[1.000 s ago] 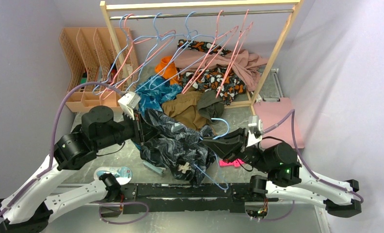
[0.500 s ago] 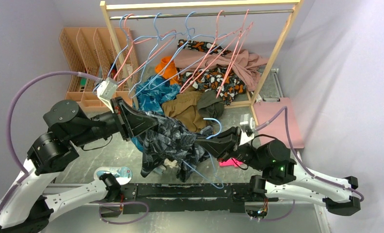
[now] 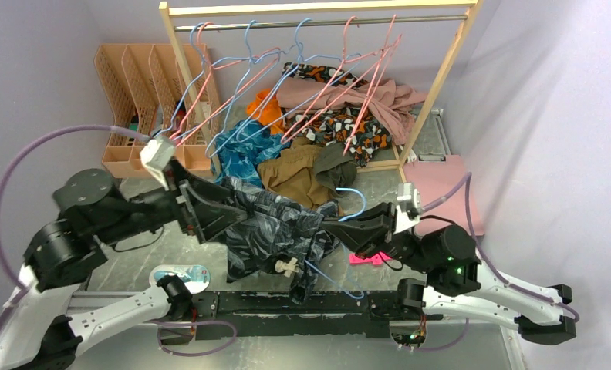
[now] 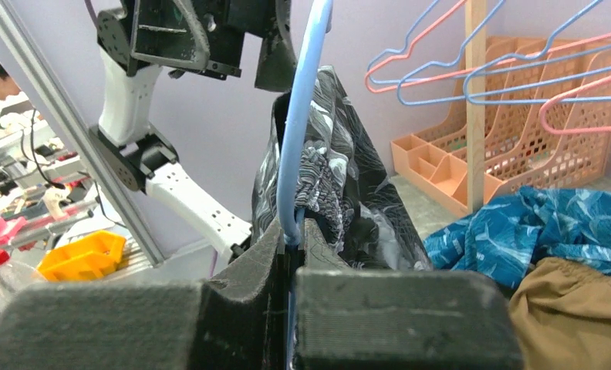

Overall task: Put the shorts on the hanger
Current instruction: Hang the shorts on the hanger.

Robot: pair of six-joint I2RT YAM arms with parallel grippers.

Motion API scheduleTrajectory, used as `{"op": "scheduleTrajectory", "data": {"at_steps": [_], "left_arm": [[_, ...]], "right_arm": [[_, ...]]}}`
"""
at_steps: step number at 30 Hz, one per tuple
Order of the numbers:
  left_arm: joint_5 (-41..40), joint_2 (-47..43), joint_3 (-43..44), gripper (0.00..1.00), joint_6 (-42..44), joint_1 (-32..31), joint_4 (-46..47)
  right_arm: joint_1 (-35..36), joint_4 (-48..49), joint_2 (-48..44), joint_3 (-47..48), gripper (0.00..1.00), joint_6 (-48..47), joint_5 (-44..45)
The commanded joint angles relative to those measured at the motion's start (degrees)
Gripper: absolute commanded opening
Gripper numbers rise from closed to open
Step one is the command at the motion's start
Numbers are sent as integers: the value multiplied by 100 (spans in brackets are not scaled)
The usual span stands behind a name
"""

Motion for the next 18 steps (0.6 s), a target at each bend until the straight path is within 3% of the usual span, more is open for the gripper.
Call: {"op": "scheduleTrajectory", "data": {"at_steps": [1,9,13,18], "left_arm": [[-356,-130,562,99,343,19,-464],[-194,621,2512,99,1674,14,-679],[824,773,2218,99,2304,17,-31],[2818,1107,1594,99,2670,15,399]], "right_arm": [[25,323,-281,-2,0,32,52],[23,-883,-111,778,0,-371,-333],[25,-1157,-68,925,0,-421,-568],[21,-1148,73,832,0,-345,-898]]}}
